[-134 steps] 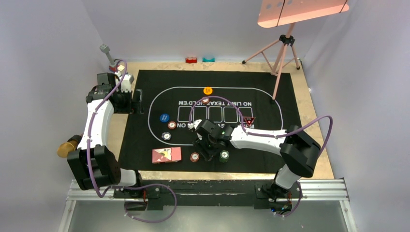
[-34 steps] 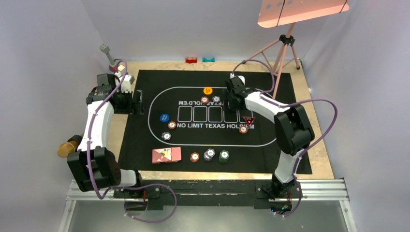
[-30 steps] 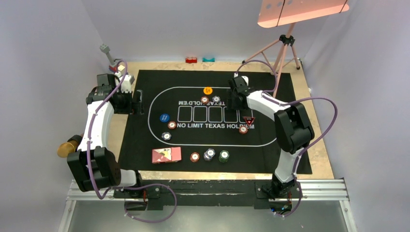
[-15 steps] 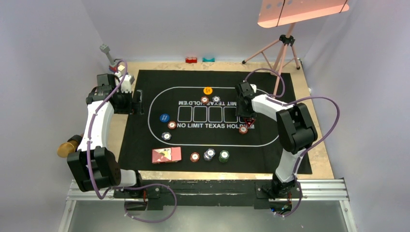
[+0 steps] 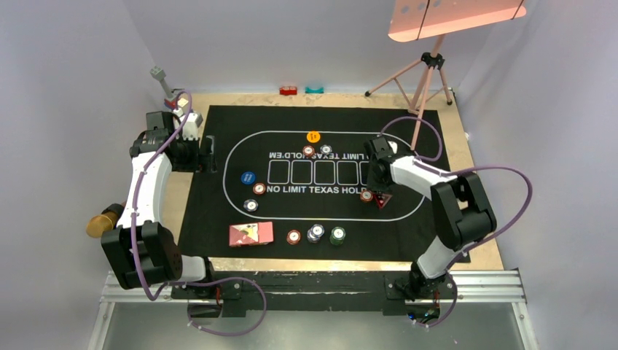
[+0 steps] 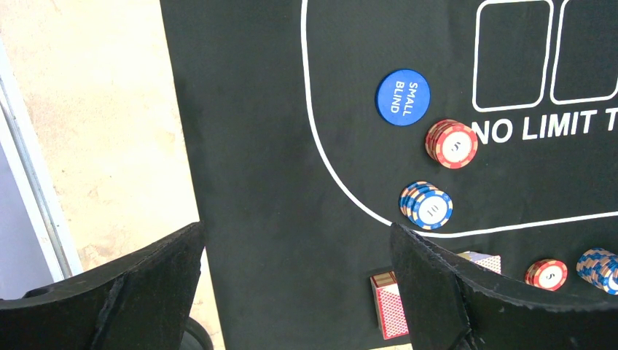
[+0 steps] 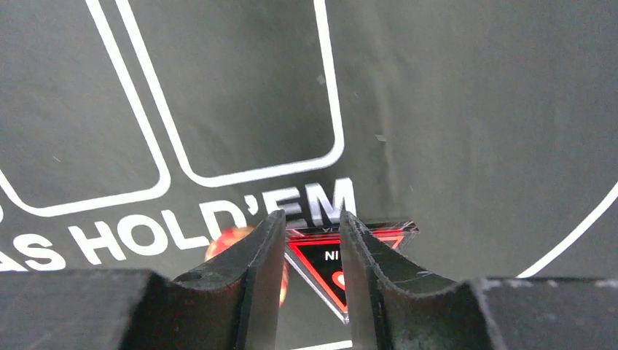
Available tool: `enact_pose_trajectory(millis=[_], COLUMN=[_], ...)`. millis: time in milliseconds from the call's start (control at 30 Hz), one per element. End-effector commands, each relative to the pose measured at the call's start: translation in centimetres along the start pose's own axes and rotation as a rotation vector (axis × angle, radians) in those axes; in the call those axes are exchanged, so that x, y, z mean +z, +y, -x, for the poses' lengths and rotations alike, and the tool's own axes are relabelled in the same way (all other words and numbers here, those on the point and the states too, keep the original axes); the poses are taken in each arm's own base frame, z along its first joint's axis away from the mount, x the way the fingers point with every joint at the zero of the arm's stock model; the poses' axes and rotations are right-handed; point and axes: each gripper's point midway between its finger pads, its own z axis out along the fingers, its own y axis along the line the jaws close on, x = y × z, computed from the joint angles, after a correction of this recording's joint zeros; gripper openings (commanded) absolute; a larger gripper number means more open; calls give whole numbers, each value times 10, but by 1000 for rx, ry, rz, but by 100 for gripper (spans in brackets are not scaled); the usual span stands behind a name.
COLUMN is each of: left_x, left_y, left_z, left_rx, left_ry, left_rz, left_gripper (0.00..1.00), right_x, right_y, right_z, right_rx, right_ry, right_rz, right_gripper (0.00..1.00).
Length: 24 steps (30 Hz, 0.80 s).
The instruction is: Distribute texas hold em gaming equipment
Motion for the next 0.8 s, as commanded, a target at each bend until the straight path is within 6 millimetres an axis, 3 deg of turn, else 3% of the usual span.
enact_pose_trajectory(millis=[0,100,167,400,600,767], left_x=[-7,-7,-7,-7,-8,-7], left_y=[2,1,0,0,1,2], left_z=[11,10,11,9,9,8], left_rx=[20,20,19,23,24,23], left_ry=[-48,-47,-49,-47,-49,-45], left_rz=[3,-1,-4,-2,0,6], left_gripper=[100,100,100,100,100,100], right_x=[-14,-21,-27,-57,-45,-34], right_y=[-18,-24,-23,-14,19,42], right_z=[-28,-37,-29,31,53,47], right_rx=[47,68,84,101,54,-9], right_ry=[52,56,36,-109,-124,-104], right_rz=[-28,-29,-27,-17,68,101], right_gripper=[36,36,37,41,46,48])
